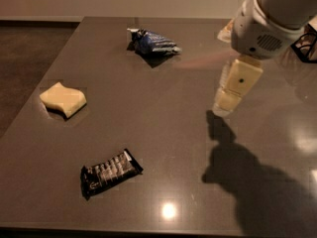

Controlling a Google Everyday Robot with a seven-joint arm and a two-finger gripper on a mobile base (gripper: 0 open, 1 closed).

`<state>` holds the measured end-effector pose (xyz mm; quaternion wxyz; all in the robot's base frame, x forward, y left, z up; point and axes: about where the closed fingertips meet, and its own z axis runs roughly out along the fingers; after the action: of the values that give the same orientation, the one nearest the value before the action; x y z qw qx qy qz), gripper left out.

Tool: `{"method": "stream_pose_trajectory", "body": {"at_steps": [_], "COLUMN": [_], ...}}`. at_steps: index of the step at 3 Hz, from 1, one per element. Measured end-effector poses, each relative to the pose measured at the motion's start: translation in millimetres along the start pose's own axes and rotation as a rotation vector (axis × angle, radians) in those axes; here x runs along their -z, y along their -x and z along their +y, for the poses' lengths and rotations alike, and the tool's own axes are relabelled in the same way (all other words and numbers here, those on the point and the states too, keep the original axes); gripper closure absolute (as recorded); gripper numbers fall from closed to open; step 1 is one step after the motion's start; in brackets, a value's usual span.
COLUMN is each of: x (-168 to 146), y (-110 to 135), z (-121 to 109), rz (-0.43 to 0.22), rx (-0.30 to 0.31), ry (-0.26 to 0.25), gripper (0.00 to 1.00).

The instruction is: Pick sponge

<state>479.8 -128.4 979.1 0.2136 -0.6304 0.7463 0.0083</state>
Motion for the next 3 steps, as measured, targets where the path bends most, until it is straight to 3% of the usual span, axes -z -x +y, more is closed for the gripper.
{"method": "stream_pose_trajectory", "body": {"at_steps": [1, 2, 3], "x": [-24, -55, -106], "y": [49, 96, 152], "z": [-10, -22, -28], "rz": [-0.068, -0.118, -0.152], "rx": [0.024, 0.035, 0.054], "ry": [-0.01, 0.018, 0.097], "gripper": [0.0, 0.0, 0.0]}}
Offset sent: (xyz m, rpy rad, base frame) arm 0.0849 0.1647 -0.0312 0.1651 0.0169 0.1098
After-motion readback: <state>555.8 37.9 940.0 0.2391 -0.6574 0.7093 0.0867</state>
